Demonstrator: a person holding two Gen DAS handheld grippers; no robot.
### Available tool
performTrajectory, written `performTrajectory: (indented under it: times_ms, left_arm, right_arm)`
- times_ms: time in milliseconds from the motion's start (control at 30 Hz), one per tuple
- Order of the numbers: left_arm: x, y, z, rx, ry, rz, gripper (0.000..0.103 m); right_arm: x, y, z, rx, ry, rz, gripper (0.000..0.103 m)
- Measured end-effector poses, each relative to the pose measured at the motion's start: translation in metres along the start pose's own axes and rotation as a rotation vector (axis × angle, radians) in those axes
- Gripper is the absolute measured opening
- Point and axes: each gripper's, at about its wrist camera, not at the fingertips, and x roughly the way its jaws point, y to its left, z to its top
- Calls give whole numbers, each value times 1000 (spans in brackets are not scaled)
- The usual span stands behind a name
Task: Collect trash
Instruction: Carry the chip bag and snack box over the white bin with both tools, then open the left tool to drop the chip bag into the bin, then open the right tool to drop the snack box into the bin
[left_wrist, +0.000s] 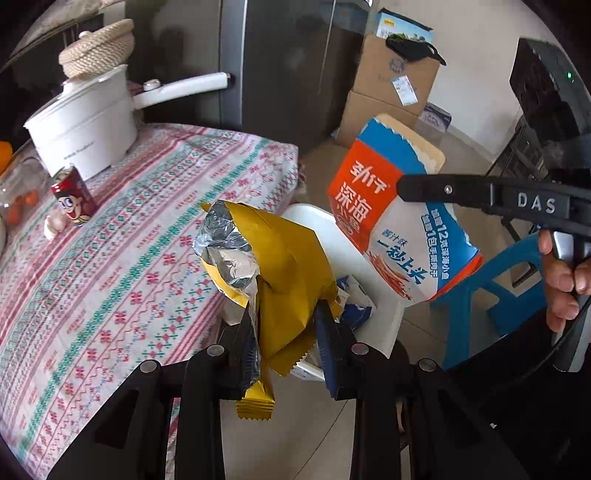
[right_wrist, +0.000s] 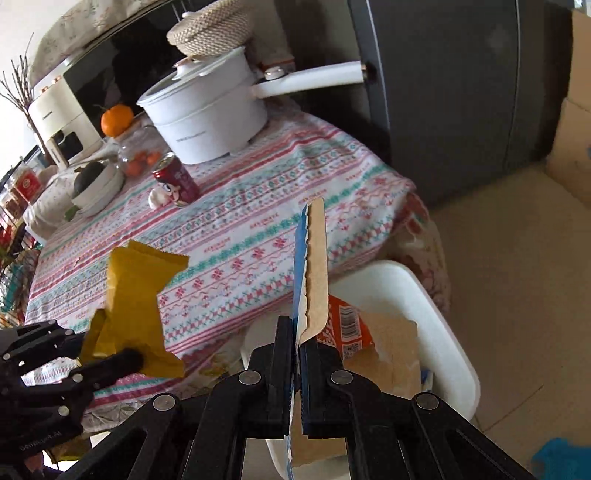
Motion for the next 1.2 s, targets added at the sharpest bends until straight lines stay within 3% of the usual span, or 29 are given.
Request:
performTrajectory:
  times_ms: [233, 500, 567, 733, 1200]
  left_arm:
    - [39, -17, 4, 46, 45, -6, 32]
    - [54, -16, 9, 41, 46, 8, 34]
    - [54, -14, 9, 37, 44, 8, 37]
    - [54, -10, 12, 21, 41, 23, 66]
    - [5, 29, 9, -39, -5, 122, 81]
  right_arm:
    - [-5, -18, -1, 39, -2, -12, 1]
    - [-5, -31, -2, 69, 9, -28, 1]
    - [-5, -33, -2, 75, 11, -30, 1]
    - [-4, -35, -1, 83, 15, -34, 1]
    - [11, -39, 6, 132, 40, -21, 2]
